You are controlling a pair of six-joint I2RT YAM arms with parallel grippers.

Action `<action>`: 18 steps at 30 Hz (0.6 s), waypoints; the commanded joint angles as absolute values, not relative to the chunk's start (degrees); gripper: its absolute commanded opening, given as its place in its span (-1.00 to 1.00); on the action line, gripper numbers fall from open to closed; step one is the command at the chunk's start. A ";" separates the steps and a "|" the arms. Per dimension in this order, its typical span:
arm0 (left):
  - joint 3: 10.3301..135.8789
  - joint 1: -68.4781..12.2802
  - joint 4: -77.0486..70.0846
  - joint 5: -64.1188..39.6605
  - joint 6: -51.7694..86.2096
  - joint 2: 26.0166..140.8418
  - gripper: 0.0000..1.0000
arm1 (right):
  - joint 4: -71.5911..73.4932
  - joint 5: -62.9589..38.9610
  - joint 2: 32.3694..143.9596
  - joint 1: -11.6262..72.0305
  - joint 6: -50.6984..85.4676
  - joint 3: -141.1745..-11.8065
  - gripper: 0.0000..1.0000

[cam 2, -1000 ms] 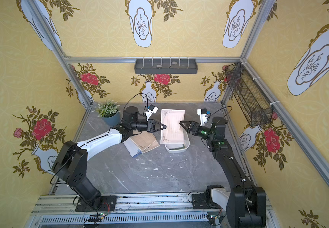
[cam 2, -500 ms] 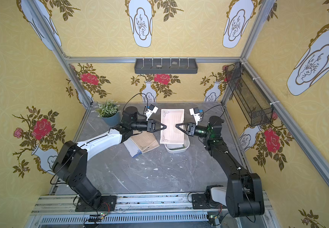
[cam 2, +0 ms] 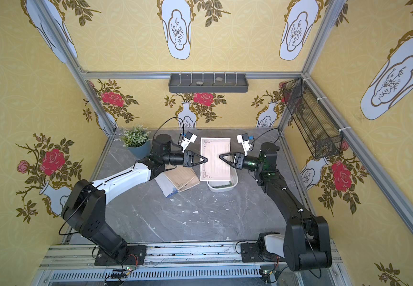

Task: Take out the stationery paper from the storage box
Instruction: Place the stationery paper at the center of the board.

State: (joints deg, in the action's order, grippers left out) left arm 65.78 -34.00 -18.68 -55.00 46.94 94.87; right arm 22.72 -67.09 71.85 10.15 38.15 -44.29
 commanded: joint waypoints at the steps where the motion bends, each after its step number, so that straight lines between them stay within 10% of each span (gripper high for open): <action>1: 65.05 -33.67 -18.72 -53.84 45.88 94.51 -1.00 | 20.46 -67.26 71.90 11.10 35.38 -45.16 -0.93; 7: 63.49 -32.33 -18.22 -52.61 45.75 92.85 -1.00 | 16.62 -65.09 71.10 11.76 32.72 -46.34 -1.00; 11: 62.36 -30.67 -14.32 -49.42 44.10 91.36 -1.00 | 14.17 -64.20 71.78 11.70 31.59 -47.06 0.31; 18: 57.91 -25.75 -7.54 -41.69 43.74 89.12 -1.00 | 11.17 -62.12 72.33 11.71 30.17 -47.40 0.53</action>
